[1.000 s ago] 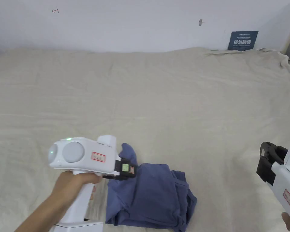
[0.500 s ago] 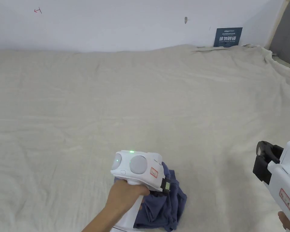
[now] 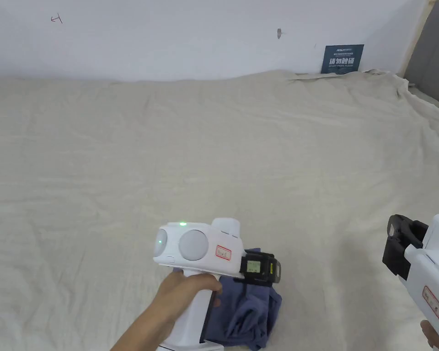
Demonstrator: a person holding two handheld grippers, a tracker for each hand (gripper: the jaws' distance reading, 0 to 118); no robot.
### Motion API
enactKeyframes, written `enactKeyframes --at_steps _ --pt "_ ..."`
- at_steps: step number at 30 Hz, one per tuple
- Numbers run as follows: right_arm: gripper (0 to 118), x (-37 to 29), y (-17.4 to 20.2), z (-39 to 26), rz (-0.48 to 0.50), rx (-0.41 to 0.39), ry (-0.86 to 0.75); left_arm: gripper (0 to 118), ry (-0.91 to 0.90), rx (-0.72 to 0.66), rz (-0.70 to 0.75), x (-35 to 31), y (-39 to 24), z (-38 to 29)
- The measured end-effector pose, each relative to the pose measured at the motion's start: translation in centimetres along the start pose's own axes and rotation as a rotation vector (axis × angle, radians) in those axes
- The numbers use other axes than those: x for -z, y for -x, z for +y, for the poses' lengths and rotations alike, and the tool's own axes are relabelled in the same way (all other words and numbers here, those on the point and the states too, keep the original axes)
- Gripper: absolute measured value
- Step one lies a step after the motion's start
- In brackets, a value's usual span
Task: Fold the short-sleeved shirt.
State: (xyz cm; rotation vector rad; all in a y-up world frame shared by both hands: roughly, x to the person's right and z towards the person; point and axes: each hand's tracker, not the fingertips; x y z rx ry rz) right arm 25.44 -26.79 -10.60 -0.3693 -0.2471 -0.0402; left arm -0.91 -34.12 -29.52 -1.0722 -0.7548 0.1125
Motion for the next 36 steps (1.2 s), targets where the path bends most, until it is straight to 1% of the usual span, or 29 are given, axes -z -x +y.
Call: enactKeyframes --at_steps 2,3,6,10,13,14,15,16,18,19,20,26,34,36 --pt "0 -0.1 0.0 0.1 0.001 0.000 -0.004 109 -0.078 0.012 0.013 -1.7 0.4 0.1" --pt "0 -0.2 0.1 0.2 0.001 0.000 -0.005 111 -0.110 0.018 0.029 -2.5 0.6 0.1" --pt "0 -0.2 0.1 0.2 0.003 0.003 -0.008 111 -0.184 0.029 0.095 -4.3 1.7 -0.1" --pt "0 -0.2 0.3 0.3 0.005 0.001 -0.007 111 -0.250 0.038 0.192 -4.8 3.4 -1.1" --pt "0 -0.2 0.3 0.2 0.006 0.001 -0.005 110 -0.332 0.082 0.279 -4.7 4.2 -2.6" --pt "0 -0.1 0.2 0.2 0.006 0.002 -0.005 107 -0.347 0.098 0.296 -4.3 4.4 -3.1" --pt "0 -0.2 0.2 0.2 0.006 0.005 -0.003 99 -0.361 0.101 0.311 -4.0 4.6 -3.6" --pt "0 -0.2 0.2 0.2 0.006 0.006 -0.003 85 -0.362 0.101 0.310 -3.7 4.7 -4.1" --pt "0 -0.2 0.2 0.1 0.004 0.005 -0.001 35 -0.348 0.097 0.295 -2.8 5.1 -4.7" --pt "0 -0.2 0.1 0.1 0.003 0.003 -0.001 15 -0.346 0.093 0.289 -2.5 5.2 -5.2" --pt "0 -0.2 0.0 0.1 0.001 0.003 0.000 2 -0.341 0.085 0.274 -2.1 5.2 -5.6" --pt "0 -0.1 -0.6 -0.4 -0.007 0.012 0.007 0 -0.294 0.081 0.240 1.9 4.1 -7.8" --pt "0 -0.4 -2.0 -0.9 -0.030 0.018 0.025 0 -0.276 0.139 0.217 7.4 0.4 -9.9" --pt "0 -0.6 -2.3 -1.0 -0.039 0.020 0.027 0 -0.254 0.130 0.204 8.5 -0.4 -9.9"
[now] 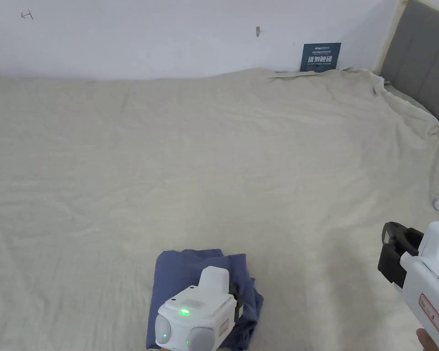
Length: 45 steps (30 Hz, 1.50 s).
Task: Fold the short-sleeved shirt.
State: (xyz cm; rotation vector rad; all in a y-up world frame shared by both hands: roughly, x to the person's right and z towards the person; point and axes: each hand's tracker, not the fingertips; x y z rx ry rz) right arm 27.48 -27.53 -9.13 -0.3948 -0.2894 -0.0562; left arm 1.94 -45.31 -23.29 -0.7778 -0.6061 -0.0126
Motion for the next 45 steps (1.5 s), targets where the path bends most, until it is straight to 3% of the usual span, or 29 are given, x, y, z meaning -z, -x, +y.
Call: enactKeyframes --at_steps 16,21,25,35,45 --pt "0 -0.3 -1.3 0.0 -0.040 0.010 0.001 0 -0.002 0.013 -0.068 0.5 -3.1 -0.1" --pt "0 -0.7 -0.2 0.7 -0.022 0.002 -0.031 0 -0.120 -0.045 -0.106 -2.5 -2.7 2.2" --pt "0 -0.9 1.1 1.7 0.002 -0.011 -0.070 0 -0.244 0.026 -0.092 -6.1 -2.3 5.2" --pt "0 -2.3 5.7 4.5 0.048 -0.043 -0.212 0 -0.518 0.051 0.074 -14.8 3.1 10.9" --pt "0 -1.5 8.7 5.2 0.075 -0.058 -0.303 0 -0.669 0.058 0.322 -20.6 8.9 10.9"
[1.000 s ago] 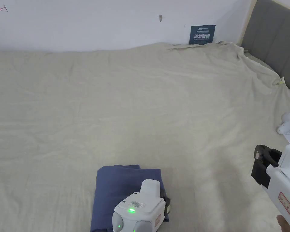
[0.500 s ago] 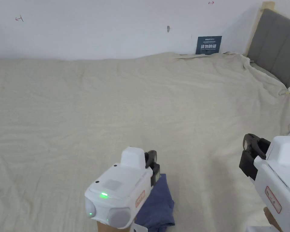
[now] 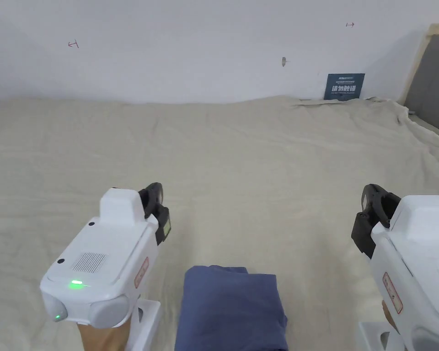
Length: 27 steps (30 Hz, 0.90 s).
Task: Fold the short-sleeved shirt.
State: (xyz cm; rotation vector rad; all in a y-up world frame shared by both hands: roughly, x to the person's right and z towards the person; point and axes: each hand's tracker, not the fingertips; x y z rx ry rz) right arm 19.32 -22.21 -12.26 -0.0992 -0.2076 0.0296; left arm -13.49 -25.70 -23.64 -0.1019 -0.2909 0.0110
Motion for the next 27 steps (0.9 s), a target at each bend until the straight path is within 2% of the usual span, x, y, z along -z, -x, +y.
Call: enactKeyframes --at_steps 7,12,23,27 --pt "0 0.3 1.1 -1.2 -0.005 -0.023 -0.039 0 -0.036 0.015 0.134 -2.0 3.4 -1.0" --pt "0 0.3 1.3 -1.4 0.001 -0.028 -0.039 0 -0.022 0.004 0.172 -2.7 4.6 -1.5" --pt "0 1.5 2.9 -2.3 0.028 -0.008 -0.012 0 0.018 -0.019 0.159 -2.3 5.0 -2.3" --pt "0 3.1 4.1 -4.2 0.057 0.013 0.048 0 0.046 -0.031 0.141 -1.8 5.0 -2.8"
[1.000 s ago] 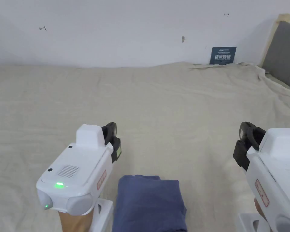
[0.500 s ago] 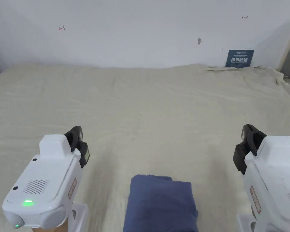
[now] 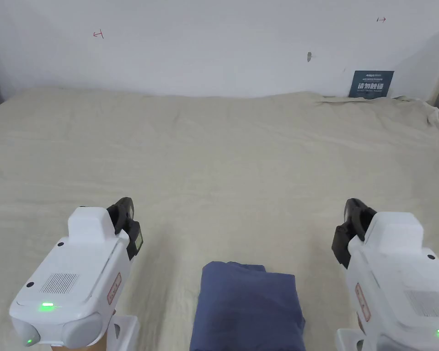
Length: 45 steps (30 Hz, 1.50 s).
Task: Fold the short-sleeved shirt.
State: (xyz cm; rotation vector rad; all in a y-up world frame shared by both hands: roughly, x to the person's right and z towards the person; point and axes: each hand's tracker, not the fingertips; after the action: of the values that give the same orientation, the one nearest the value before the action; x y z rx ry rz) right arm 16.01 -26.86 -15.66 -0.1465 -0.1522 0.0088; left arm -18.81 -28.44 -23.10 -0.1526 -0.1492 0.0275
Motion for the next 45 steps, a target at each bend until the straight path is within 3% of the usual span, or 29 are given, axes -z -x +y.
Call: enactKeyframes --at_steps 11,21,26,31,34,37,39,41,43,45 --pt "0 4.6 4.1 -10.1 0.069 -0.008 0.287 0 0.126 -0.033 -0.043 1.1 0.3 -3.1" --pt "0 5.4 5.6 -17.0 0.051 -0.006 0.427 0 0.286 -0.108 -0.103 2.1 0.4 -6.3" --pt "0 6.0 5.6 -20.6 0.029 -0.017 0.487 0 0.415 -0.172 -0.154 3.2 0.0 -8.5" --pt "0 5.3 6.5 -21.7 0.025 -0.084 0.431 0 0.520 -0.210 -0.229 4.3 -0.9 -9.7" --pt "0 5.3 6.2 -21.6 0.032 -0.079 0.429 0 0.602 -0.238 -0.274 5.4 -1.4 -10.1" --pt "0 5.3 6.0 -21.3 0.040 -0.067 0.441 10 0.692 -0.283 -0.326 6.9 -1.9 -10.7" --pt "0 5.4 5.9 -21.3 0.045 -0.066 0.445 35 0.734 -0.298 -0.374 7.8 -2.2 -11.1" --pt "0 5.5 5.8 -21.2 0.048 -0.059 0.451 74 0.776 -0.316 -0.420 8.9 -2.4 -11.7" --pt "0 5.5 5.7 -21.1 0.052 -0.055 0.456 94 0.835 -0.354 -0.461 10.1 -2.3 -12.6" --pt "0 5.6 5.6 -21.0 0.057 -0.056 0.460 99 0.909 -0.385 -0.506 11.3 -2.3 -13.3"
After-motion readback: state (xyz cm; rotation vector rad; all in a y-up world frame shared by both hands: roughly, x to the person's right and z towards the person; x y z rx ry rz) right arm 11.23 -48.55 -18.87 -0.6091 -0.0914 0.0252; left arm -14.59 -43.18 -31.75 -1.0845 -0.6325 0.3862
